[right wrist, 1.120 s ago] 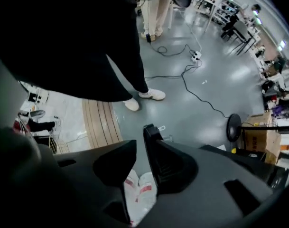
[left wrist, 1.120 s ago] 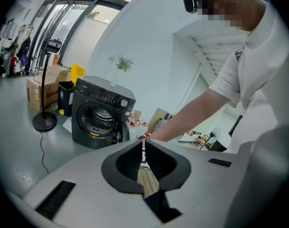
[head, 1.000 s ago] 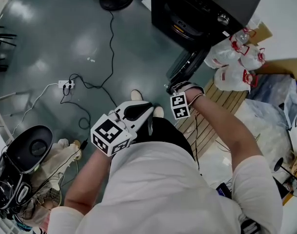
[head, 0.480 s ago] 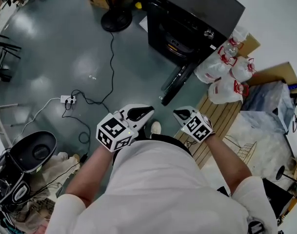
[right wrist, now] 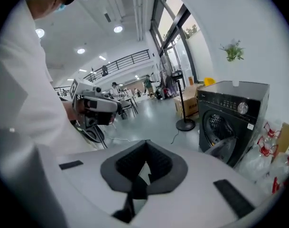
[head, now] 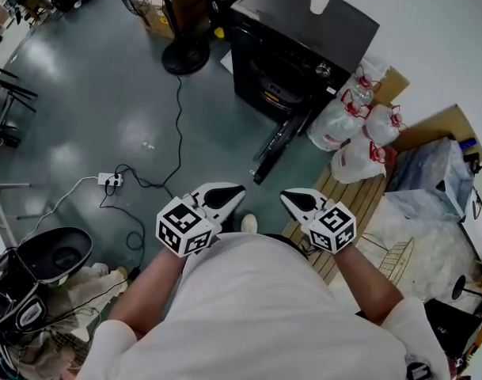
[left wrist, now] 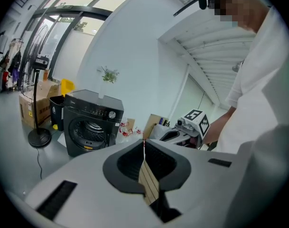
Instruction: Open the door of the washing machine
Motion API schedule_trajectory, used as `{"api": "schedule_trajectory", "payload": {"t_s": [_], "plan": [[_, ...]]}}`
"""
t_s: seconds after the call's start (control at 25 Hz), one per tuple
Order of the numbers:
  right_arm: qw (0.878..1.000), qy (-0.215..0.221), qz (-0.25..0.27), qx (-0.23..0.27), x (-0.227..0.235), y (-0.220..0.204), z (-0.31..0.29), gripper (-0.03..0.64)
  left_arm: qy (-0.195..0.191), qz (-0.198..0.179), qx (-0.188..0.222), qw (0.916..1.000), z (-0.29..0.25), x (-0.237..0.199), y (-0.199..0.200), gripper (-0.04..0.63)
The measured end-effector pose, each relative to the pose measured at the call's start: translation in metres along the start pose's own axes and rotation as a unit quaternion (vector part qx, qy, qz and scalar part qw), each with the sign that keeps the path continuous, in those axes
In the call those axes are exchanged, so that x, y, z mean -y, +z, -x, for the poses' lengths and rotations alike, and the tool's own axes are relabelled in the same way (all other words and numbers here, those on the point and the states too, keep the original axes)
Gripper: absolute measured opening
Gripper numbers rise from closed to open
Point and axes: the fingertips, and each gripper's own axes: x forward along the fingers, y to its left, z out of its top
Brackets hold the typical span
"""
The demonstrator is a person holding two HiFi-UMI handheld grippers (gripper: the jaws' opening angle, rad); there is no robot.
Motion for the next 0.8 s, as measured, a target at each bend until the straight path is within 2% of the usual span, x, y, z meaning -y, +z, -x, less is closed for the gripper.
{"api": "schedule_trajectory", "payload": {"t_s": [0.16,0.36,0.8], "plan": [[1.000,0.007,0.005,0.025,-0.008,0.017,0.009,0.009,0.001,-0.005,0.003,1.0000,0.000,0.010,0.004,0.020],[0.999,0.012,0.017,0.032,-0.017,0.023,0.017,0.009,-0.005,-0.011,-0.001,0.9999,-0.003,0.020,0.004,0.020],[0.999,-0.010,0.017,0.044,-0.014,0.021,0.028,0.008,-0.023,-0.020,-0.014,0.9994,-0.014,0.028,0.004,0.020]]}}
